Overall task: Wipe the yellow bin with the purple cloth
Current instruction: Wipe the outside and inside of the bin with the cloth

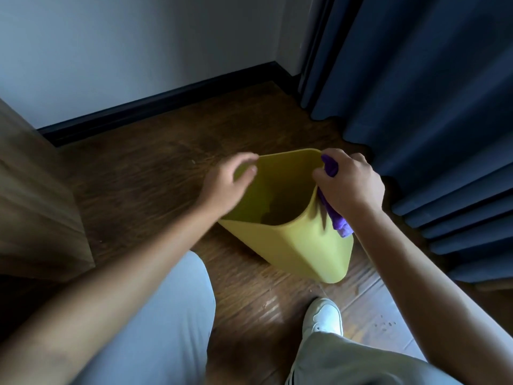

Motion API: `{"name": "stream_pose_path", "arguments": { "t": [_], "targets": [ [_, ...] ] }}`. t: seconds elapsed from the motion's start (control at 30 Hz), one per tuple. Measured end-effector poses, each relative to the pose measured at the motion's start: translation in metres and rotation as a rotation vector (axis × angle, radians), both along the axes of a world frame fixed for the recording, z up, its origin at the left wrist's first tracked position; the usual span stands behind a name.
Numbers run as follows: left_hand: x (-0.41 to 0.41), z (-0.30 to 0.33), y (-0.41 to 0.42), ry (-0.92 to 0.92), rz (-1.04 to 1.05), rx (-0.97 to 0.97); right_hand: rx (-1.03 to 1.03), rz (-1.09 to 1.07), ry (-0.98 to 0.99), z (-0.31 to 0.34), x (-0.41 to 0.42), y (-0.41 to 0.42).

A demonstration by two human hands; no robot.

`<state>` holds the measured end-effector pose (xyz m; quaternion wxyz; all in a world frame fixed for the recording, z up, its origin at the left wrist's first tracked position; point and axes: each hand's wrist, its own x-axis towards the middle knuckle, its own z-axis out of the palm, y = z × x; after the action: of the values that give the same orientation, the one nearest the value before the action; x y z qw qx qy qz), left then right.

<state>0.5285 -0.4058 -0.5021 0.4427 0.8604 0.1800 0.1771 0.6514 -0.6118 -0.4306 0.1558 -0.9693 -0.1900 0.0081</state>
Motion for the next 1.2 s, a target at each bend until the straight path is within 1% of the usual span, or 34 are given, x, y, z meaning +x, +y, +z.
{"name": "stream_pose_path", "arguments": {
  "t": [0.03,0.07,0.1,0.17,0.2,0.23,0.27,0.37,0.4,0.47,0.57,0.67,0.7,0.8,0.83,0.93,1.0,1.07,1.13,1.2],
  "targets": [
    [0.004,-0.008,0.019,0.078,0.028,0.097,-0.004,0.000,0.000,0.000,0.000,0.000],
    [0.007,-0.019,0.036,0.195,0.028,0.166,-0.005,-0.001,0.001,0.000,0.000,0.000],
    [0.008,-0.030,0.048,0.337,0.004,0.176,-0.002,-0.006,0.002,0.001,0.000,-0.001],
    [0.004,-0.048,0.059,0.564,-0.095,0.064,0.004,-0.019,0.003,0.000,0.002,-0.005],
    [0.000,-0.057,0.058,0.623,-0.151,0.006,0.005,-0.026,0.004,-0.001,0.003,-0.007],
    [-0.002,-0.065,0.055,0.641,-0.188,-0.028,0.006,-0.034,0.005,-0.002,0.004,-0.009],
    [-0.004,-0.072,0.053,0.620,-0.185,-0.062,0.008,-0.042,0.006,-0.002,0.005,-0.011],
    [-0.003,-0.076,0.047,0.505,-0.067,-0.231,-0.001,-0.068,0.011,-0.001,0.007,-0.017],
    [-0.002,-0.078,0.048,0.483,-0.032,-0.292,-0.014,-0.074,0.013,0.000,0.007,-0.018],
    [0.002,-0.078,0.048,0.468,-0.020,-0.347,-0.051,-0.077,0.016,0.000,0.008,-0.020],
    [0.007,-0.074,0.046,0.465,-0.023,-0.404,-0.095,-0.072,0.027,0.005,0.008,-0.021],
    [0.009,-0.069,0.043,0.541,-0.001,-0.634,-0.150,-0.042,0.059,0.008,0.011,-0.025],
    [0.008,-0.069,0.042,0.553,-0.007,-0.670,-0.168,-0.025,0.090,0.010,0.012,-0.025],
    [0.003,-0.074,0.041,0.508,-0.007,-0.651,-0.185,0.009,0.207,0.017,0.013,-0.025],
    [0.001,-0.072,0.039,0.494,-0.004,-0.643,-0.183,0.022,0.215,0.018,0.012,-0.025],
    [-0.002,-0.068,0.040,0.442,0.018,-0.600,-0.147,0.051,0.125,0.019,0.005,-0.026],
    [-0.003,-0.060,0.045,0.370,0.078,-0.498,-0.115,0.041,0.049,0.024,0.005,-0.025],
    [-0.004,-0.046,0.052,0.286,0.148,-0.411,-0.143,0.042,0.006,0.030,0.007,-0.024],
    [-0.007,-0.028,0.061,0.221,0.203,-0.375,-0.158,0.043,0.029,0.032,0.009,-0.021],
    [-0.008,-0.007,0.076,0.204,0.267,-0.311,-0.124,0.044,0.089,0.029,0.011,-0.016]
  ]
}}
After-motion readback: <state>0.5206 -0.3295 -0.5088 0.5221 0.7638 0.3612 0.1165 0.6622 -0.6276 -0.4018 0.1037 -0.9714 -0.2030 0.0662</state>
